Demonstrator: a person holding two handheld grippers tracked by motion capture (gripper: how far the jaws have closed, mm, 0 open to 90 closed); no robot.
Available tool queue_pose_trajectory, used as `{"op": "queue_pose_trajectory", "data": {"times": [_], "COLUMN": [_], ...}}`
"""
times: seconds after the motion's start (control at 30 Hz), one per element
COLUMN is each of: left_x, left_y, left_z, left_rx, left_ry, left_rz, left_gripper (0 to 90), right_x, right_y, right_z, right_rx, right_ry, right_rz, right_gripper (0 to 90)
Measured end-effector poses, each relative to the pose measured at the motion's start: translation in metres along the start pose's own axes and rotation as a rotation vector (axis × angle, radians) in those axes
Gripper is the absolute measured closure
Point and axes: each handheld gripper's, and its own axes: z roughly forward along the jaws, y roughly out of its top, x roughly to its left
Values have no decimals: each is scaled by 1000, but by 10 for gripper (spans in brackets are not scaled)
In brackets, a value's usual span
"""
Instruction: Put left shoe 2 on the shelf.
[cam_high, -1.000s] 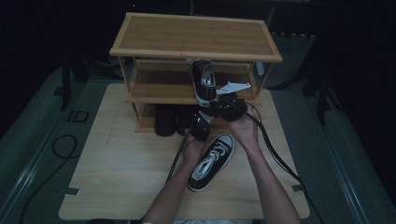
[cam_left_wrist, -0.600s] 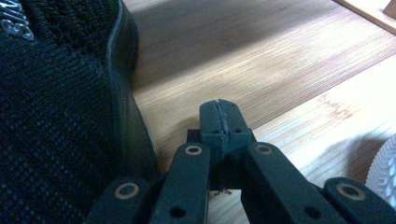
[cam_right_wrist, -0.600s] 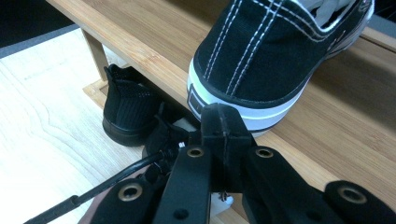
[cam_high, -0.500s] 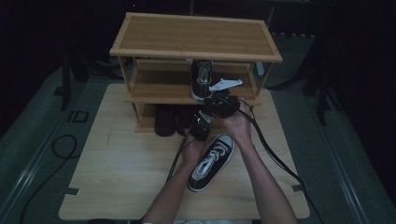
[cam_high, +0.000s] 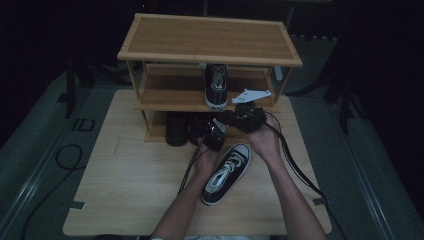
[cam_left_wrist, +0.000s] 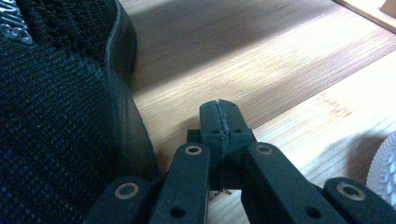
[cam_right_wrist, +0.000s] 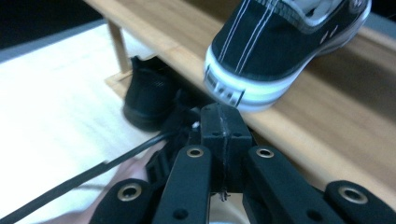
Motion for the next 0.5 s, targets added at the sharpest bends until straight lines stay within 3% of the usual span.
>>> {"op": "queue_pose_trajectory", "data": {"times": [0.2, 0.5], "left_x": [0, 1], "left_y": [0, 0], "left_z": [1, 0], "left_rx": [-3, 5], "left_ry": [-3, -3], "left_rz": [-6, -5], "left_gripper": [900, 900], "right_x": [2, 7], "right_y": [-18, -47], "right_z": [-12, -12], "right_rx": [1, 42], "right_ry": [14, 38], "right_rz": [17, 30], "right_gripper": [897, 894]}}
